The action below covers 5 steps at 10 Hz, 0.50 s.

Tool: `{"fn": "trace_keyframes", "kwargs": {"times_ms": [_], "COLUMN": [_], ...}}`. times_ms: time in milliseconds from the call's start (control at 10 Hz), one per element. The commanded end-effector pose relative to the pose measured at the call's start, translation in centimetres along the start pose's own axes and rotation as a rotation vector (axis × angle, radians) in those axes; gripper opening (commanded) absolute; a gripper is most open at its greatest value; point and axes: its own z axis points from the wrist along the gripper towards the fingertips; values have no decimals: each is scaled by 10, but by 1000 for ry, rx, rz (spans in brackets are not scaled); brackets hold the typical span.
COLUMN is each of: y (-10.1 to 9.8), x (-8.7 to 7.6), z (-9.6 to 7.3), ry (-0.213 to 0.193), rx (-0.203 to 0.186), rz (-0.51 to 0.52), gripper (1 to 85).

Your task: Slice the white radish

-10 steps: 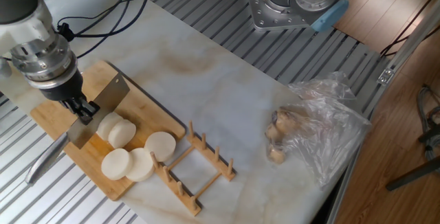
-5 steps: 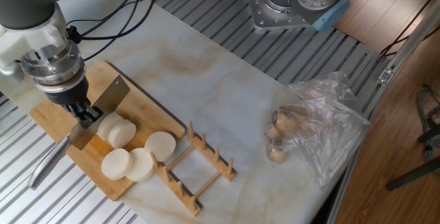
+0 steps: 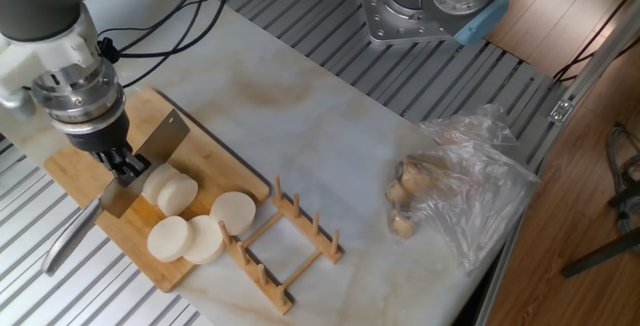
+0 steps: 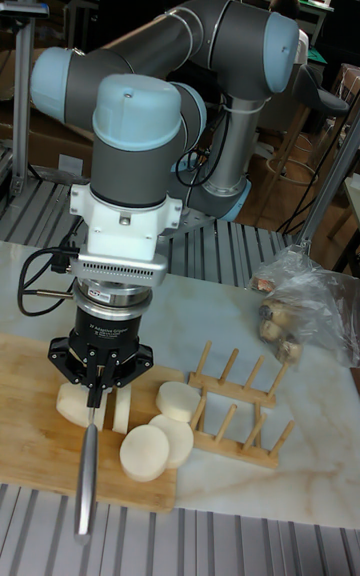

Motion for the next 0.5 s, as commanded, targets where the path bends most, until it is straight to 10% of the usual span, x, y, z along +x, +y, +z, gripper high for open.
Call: {"fn": "trace_keyframes", "kwargs": {"times_ms": [0, 400], "y": [-7, -5], "x": [-2, -5], "z": [-3, 0], "ry": [14, 5], "rx": [-16, -6], "rz": [2, -9], "gripper": [20, 110]}}
